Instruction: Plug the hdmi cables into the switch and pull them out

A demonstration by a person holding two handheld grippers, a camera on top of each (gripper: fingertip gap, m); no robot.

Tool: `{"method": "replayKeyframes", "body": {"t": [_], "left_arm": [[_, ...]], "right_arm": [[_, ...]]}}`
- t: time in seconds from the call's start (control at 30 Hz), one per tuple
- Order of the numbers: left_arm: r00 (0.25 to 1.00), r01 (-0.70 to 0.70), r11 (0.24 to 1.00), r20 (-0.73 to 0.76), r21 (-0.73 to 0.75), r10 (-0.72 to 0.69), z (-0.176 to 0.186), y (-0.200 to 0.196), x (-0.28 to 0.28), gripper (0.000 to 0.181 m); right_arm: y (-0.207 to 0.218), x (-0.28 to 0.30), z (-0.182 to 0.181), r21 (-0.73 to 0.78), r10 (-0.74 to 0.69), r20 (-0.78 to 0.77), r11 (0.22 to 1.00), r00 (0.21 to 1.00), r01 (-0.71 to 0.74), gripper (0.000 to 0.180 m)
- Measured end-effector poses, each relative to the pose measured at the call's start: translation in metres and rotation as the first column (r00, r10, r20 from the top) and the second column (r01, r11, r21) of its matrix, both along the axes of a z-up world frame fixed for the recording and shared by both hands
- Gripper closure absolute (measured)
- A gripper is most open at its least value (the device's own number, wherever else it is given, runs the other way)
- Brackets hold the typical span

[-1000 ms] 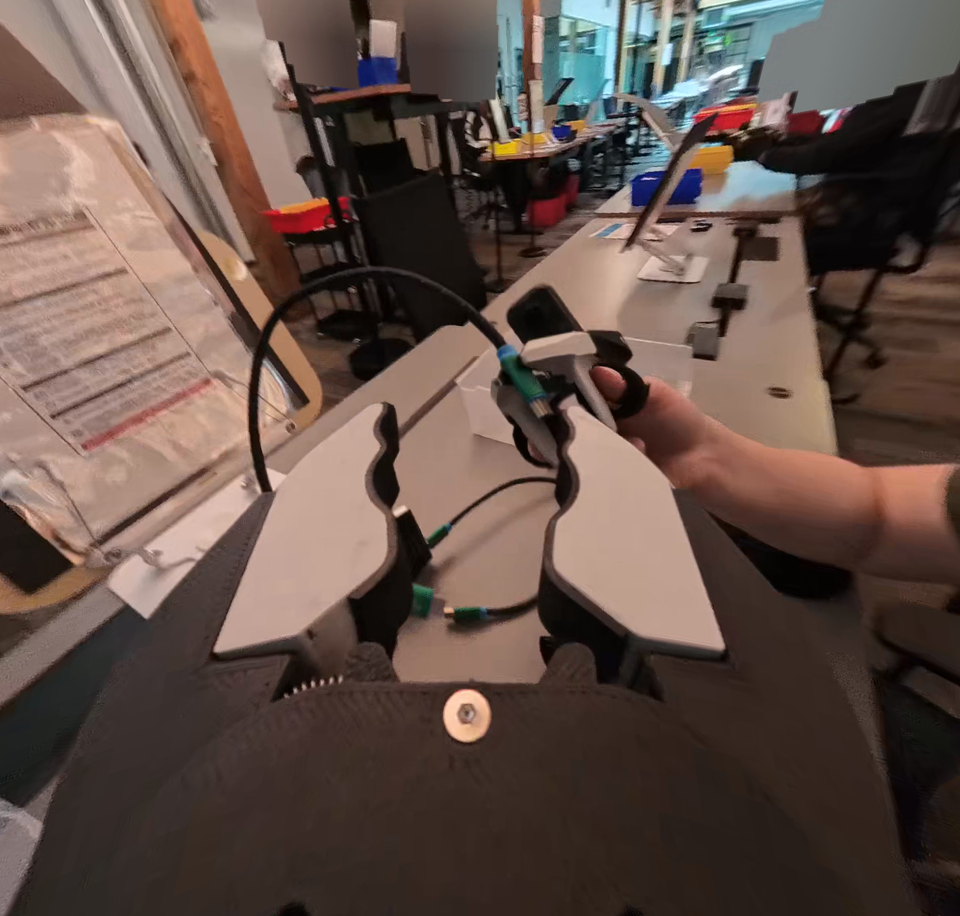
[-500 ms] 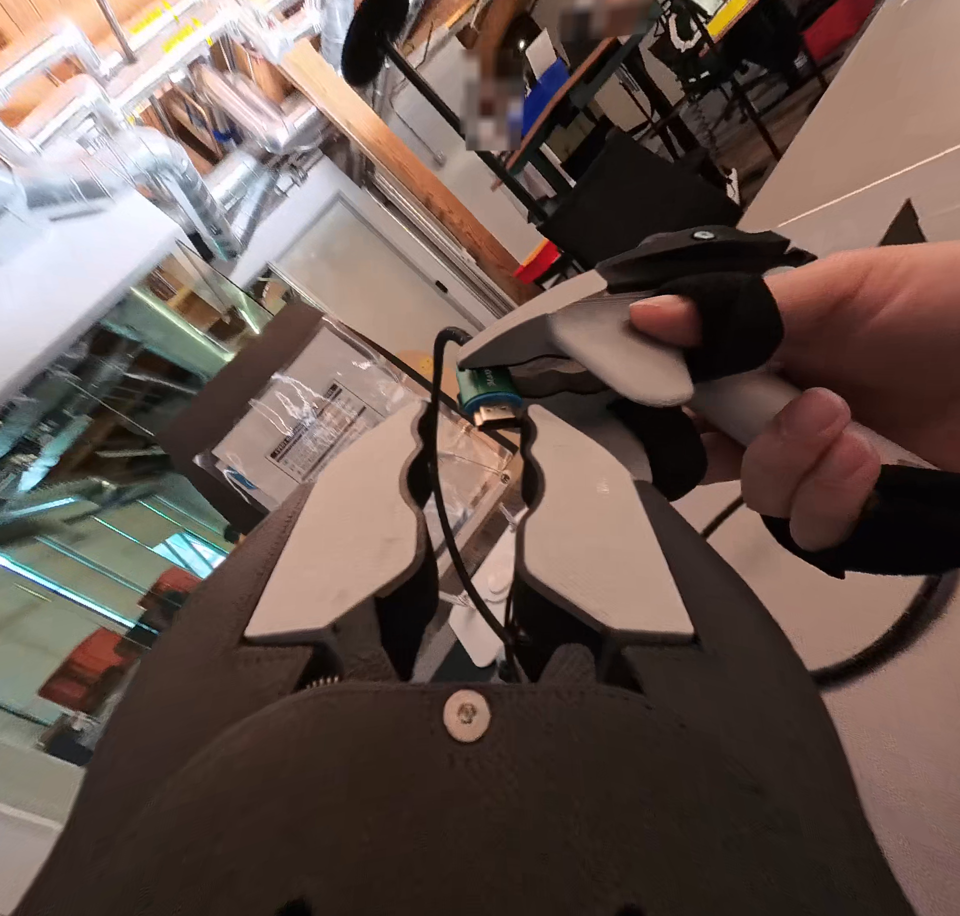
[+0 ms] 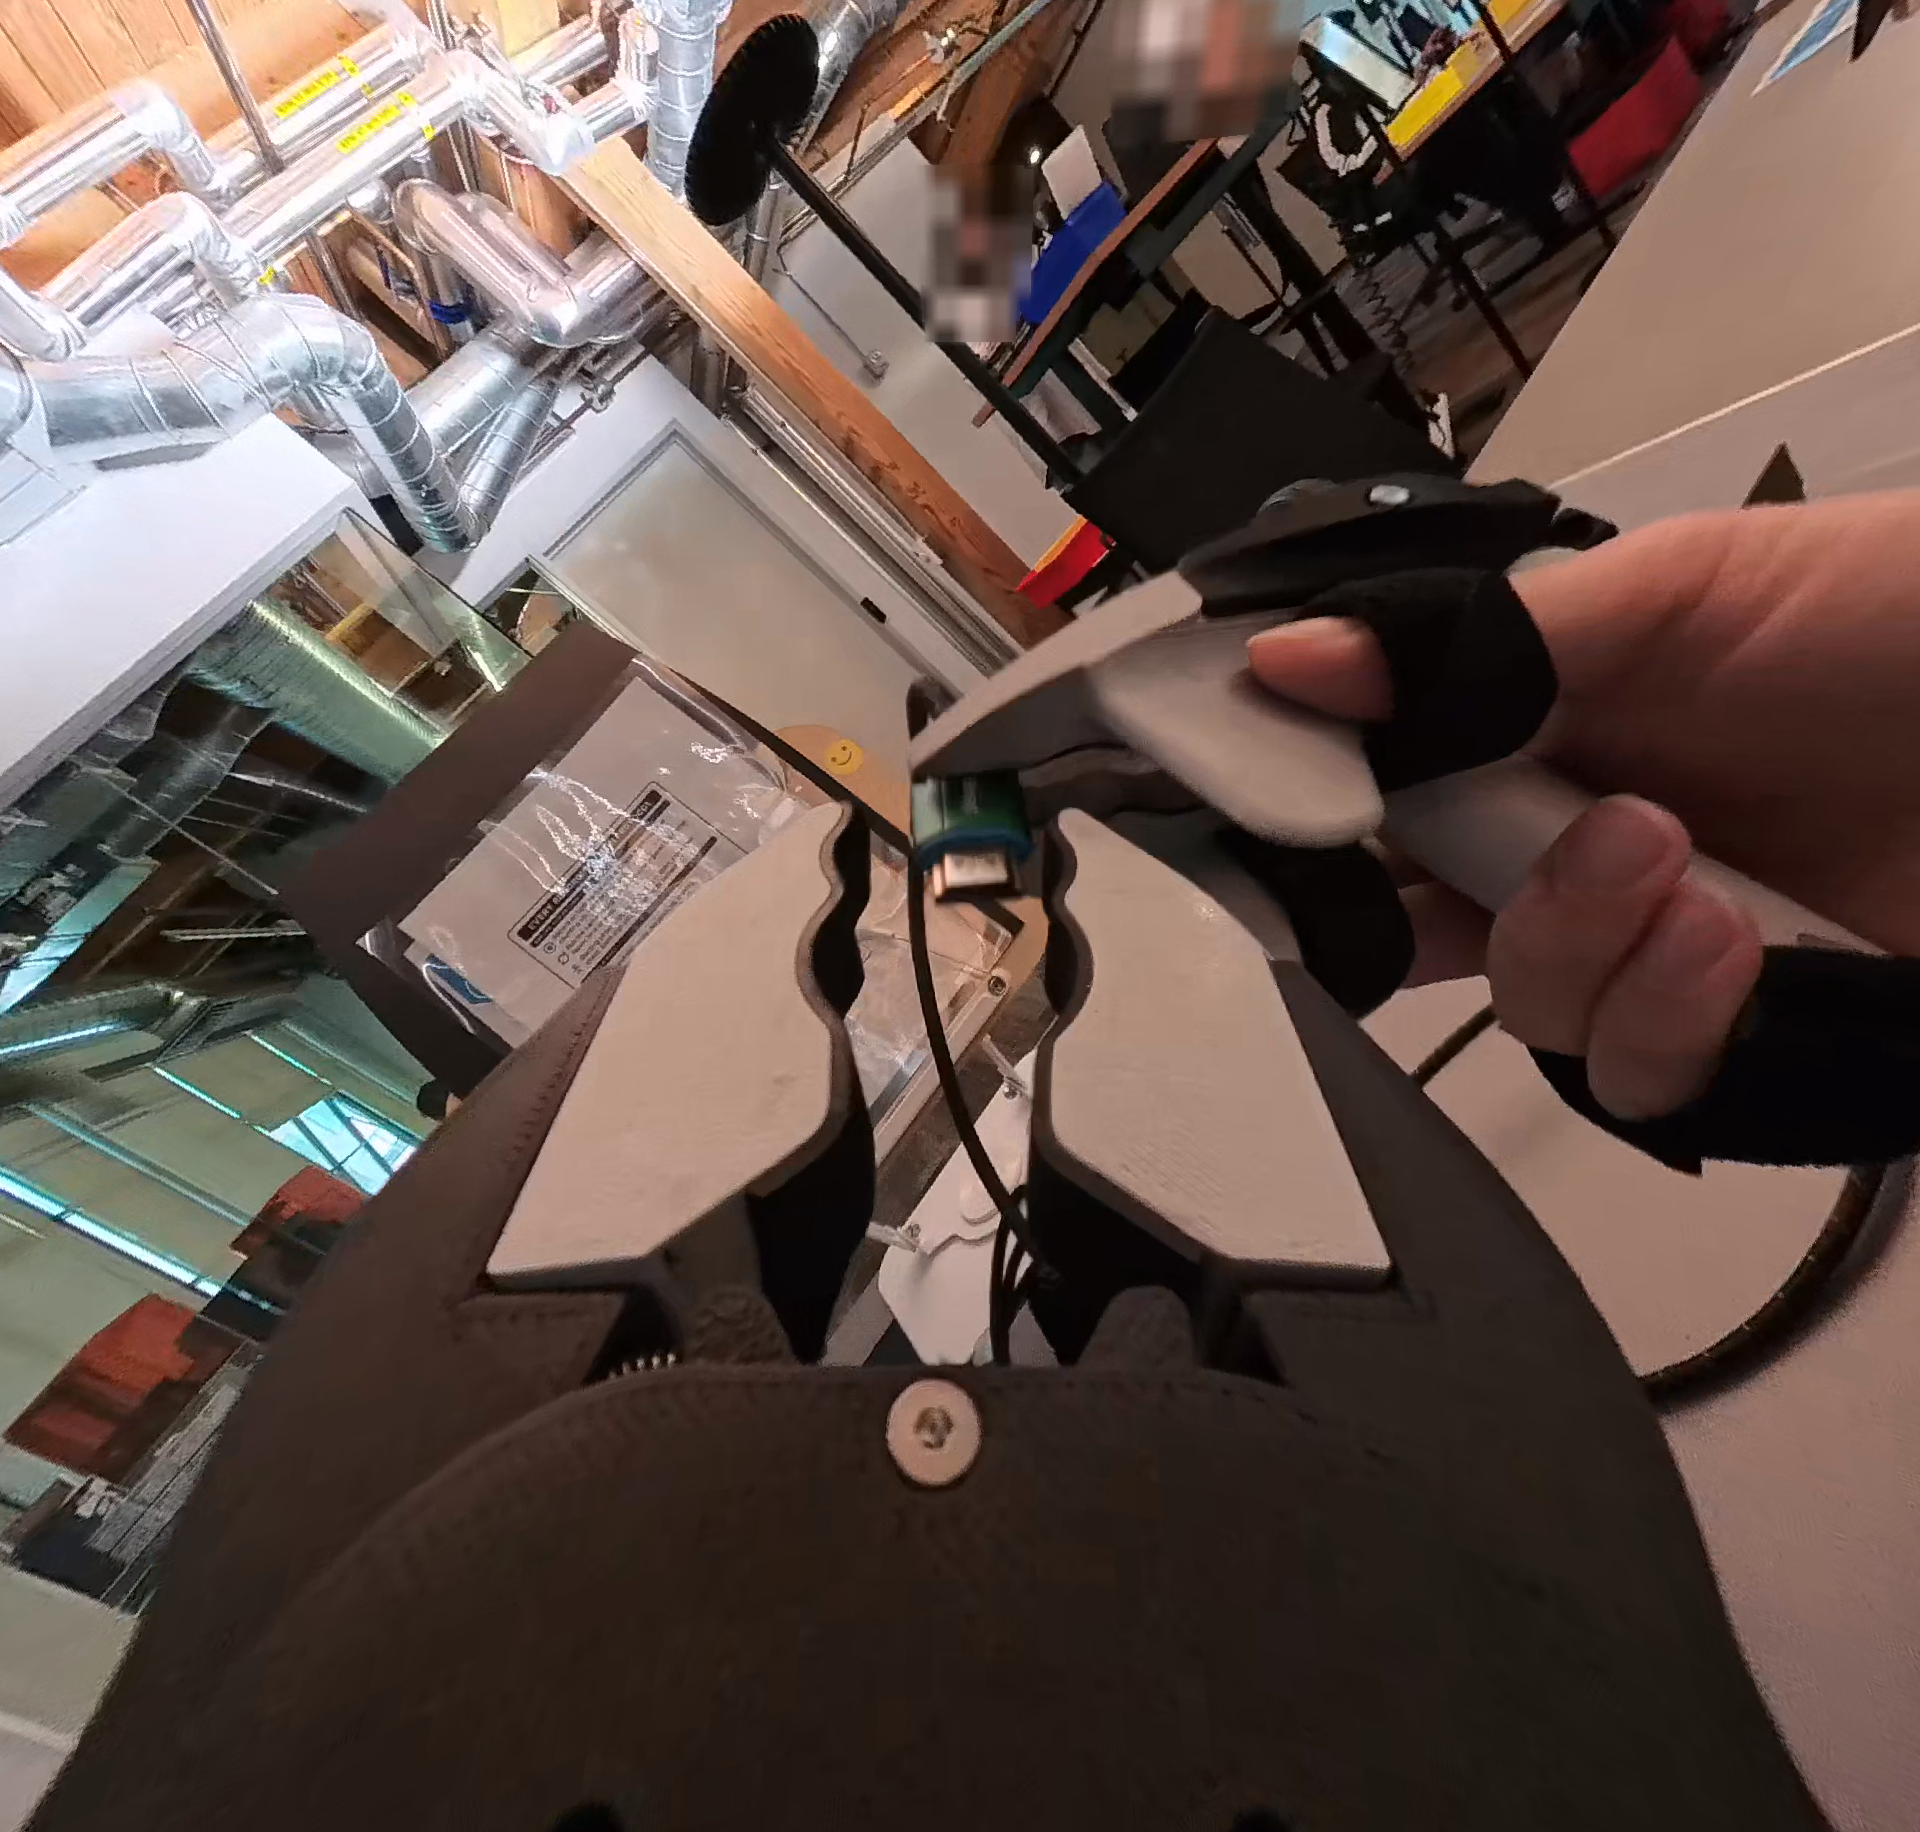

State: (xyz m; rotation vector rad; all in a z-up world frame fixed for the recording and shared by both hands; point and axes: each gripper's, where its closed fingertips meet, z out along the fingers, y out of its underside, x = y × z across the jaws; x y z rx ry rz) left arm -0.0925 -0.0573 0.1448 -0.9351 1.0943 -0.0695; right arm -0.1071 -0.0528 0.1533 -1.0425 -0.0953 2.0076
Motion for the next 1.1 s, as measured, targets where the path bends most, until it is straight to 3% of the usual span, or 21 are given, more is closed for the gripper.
{"method": "replayKeyframes", "body": {"t": [0.1,0.4,0.63,0.73,0.9,1.0,1.1], "left_arm": [[1.0,0.011,1.0,-0.014,0.022,-0.011,-0.001,-0.002,0.001,0.159],[0.998,0.005,0.999,-0.068,0.044,-0.002,-0.003,0.0,-0.004,0.159],[0.996,0.016,1.0,-0.092,0.0,-0.016,-0.002,0.0,-0.008,0.16],[0.997,0.05,0.998,-0.055,-0.03,-0.052,0.006,-0.005,-0.013,0.16],[0.989,0.145,0.975,0.066,-0.169,-0.136,0.026,-0.004,-0.039,0.16],[0.962,0.263,0.926,0.153,-0.272,-0.228,0.037,-0.004,-0.058,0.16],[0.919,0.386,0.856,0.22,-0.343,-0.327,0.041,-0.006,-0.072,0.16]], "right_arm": [[-0.001,-0.006,-0.002,-0.017,0.031,-0.022,0.999,0.999,-0.032,0.168],[-0.001,-0.008,-0.002,-0.038,0.06,-0.062,0.997,0.996,-0.062,0.168],[-0.001,-0.012,-0.002,-0.015,0.023,0.003,1.0,1.0,-0.023,0.167],[-0.007,-0.017,0.002,0.097,-0.077,0.147,0.993,0.986,0.063,0.164],[-0.014,-0.018,-0.001,0.367,-0.307,0.47,0.921,0.828,0.133,0.16],[-0.019,-0.015,-0.016,0.485,-0.41,0.669,0.873,0.62,0.053,0.158],[-0.037,-0.002,-0.003,0.656,-0.549,0.637,0.755,0.541,-0.005,0.158]]}}
